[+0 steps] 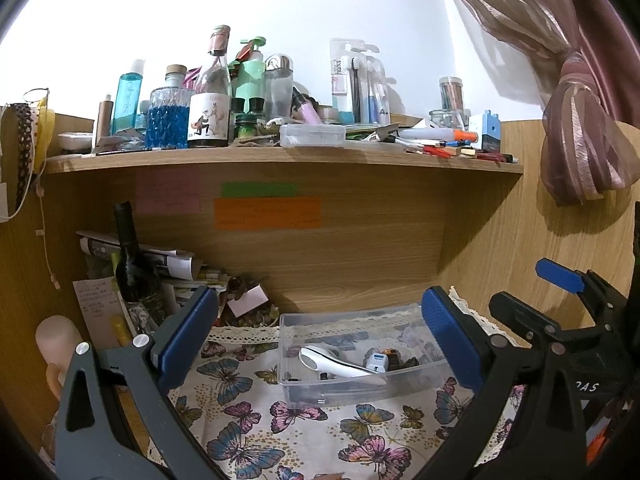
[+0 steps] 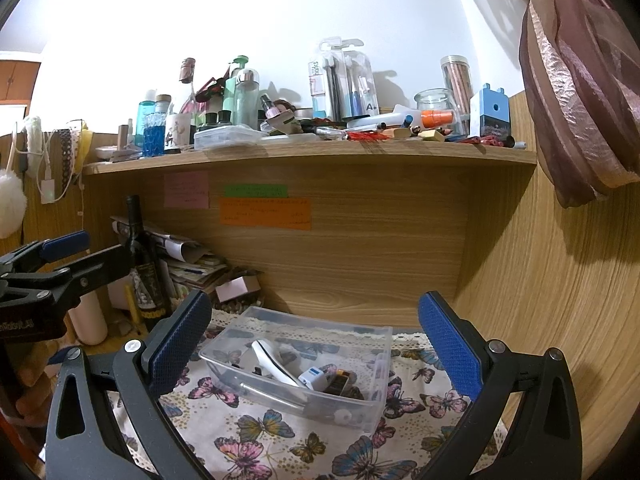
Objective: Organize rigid objects
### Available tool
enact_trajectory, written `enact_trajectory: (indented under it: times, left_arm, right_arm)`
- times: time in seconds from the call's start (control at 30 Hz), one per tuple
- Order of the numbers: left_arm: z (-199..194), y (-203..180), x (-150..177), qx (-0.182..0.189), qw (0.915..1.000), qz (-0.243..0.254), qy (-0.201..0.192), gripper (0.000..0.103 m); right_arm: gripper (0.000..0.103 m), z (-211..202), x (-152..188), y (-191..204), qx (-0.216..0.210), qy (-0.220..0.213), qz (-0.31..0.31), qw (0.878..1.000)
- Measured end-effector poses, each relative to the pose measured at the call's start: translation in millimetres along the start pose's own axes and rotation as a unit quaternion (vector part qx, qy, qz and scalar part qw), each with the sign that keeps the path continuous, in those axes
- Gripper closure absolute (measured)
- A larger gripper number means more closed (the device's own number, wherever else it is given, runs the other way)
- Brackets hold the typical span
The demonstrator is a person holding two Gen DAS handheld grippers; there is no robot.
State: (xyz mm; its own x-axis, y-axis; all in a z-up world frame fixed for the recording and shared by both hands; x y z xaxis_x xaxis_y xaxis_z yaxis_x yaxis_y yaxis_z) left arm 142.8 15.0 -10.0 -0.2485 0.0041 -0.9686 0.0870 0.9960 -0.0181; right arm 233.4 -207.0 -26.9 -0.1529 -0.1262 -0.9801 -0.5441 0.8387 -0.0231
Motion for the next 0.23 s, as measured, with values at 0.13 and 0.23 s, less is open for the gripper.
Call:
enact_trajectory:
  times: [0.13,0.23]
  left_arm:
    - [0.6,0.1,0.4,0.002,1.0,-0.002,-0.001,0.0]
    - [1.2,0.1,0.9,0.002,1.0,-0.001,0.001,0.0]
  right_arm:
    - [0.0,0.2,0.1,0.6,0.001,0.001,0.0,1.0]
    - [0.0,0.4,0.5,0.6,0.001,0.001,0.001,1.0]
Point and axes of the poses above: each gripper's, at about its wrist camera, not at the fingertips, and z roughly the way its jaws point, y to its left, x to its underside, the point moved 7 cm from there along z, roughly the way its jaws point, and after that the axes turned 4 degrees about -x, right-handed, at the moved point
